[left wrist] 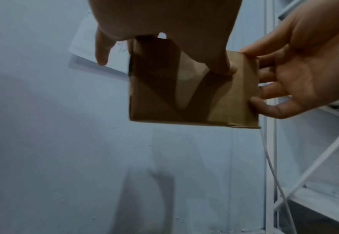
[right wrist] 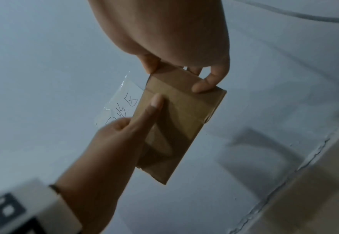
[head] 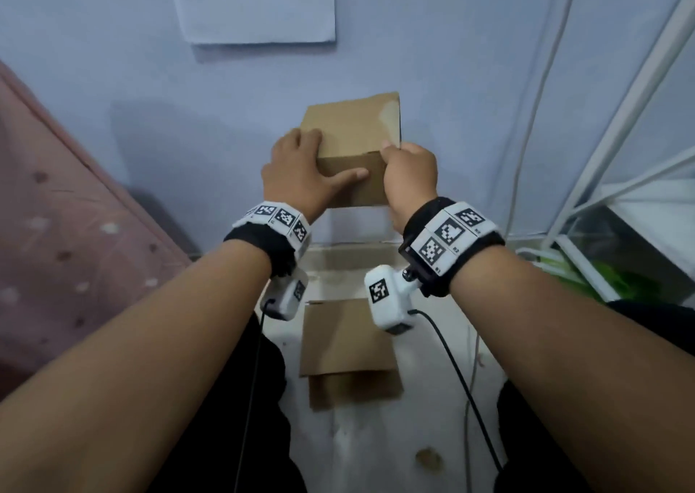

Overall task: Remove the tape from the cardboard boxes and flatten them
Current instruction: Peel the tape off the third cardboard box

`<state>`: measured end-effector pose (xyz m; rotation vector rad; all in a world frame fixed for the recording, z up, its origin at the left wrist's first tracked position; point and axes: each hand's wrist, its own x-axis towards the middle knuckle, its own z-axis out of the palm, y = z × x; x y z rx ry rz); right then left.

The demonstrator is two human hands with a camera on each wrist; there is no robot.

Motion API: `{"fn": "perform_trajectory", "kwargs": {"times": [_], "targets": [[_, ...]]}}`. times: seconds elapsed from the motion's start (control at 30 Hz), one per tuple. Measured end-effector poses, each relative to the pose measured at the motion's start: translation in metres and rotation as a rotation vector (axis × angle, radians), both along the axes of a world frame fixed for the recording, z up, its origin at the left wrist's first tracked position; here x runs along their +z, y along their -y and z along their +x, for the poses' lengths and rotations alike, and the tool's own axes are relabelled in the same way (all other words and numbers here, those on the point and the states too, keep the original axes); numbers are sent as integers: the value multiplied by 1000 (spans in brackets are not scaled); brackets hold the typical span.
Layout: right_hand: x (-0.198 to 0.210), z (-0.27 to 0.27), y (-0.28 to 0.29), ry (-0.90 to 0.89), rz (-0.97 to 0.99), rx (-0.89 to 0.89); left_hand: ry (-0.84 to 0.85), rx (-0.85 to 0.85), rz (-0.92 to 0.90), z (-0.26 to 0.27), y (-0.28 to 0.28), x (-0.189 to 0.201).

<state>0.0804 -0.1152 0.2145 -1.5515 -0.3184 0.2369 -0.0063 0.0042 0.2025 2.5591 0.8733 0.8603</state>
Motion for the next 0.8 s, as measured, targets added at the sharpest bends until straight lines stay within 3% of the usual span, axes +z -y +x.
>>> {"fn": "perform_trajectory", "kwargs": {"times": [0.13,0.23,0.4,0.67,0.8], "targets": [[4,8,10,-106,24,66,185,-17,-287,-2,-1,-3],[-7,25,13,-186,20,34,147,-60,-407,1,1,-3],[-5,26,3,-209,-33,107,111,-9,-373,-8,-11,4],[-9,2,1,-145,-148,326,198,-52,-319,-22,-1,8],[-10,-4,1,-130,-102,398,217,-51,-301,-26,1,9]]}}
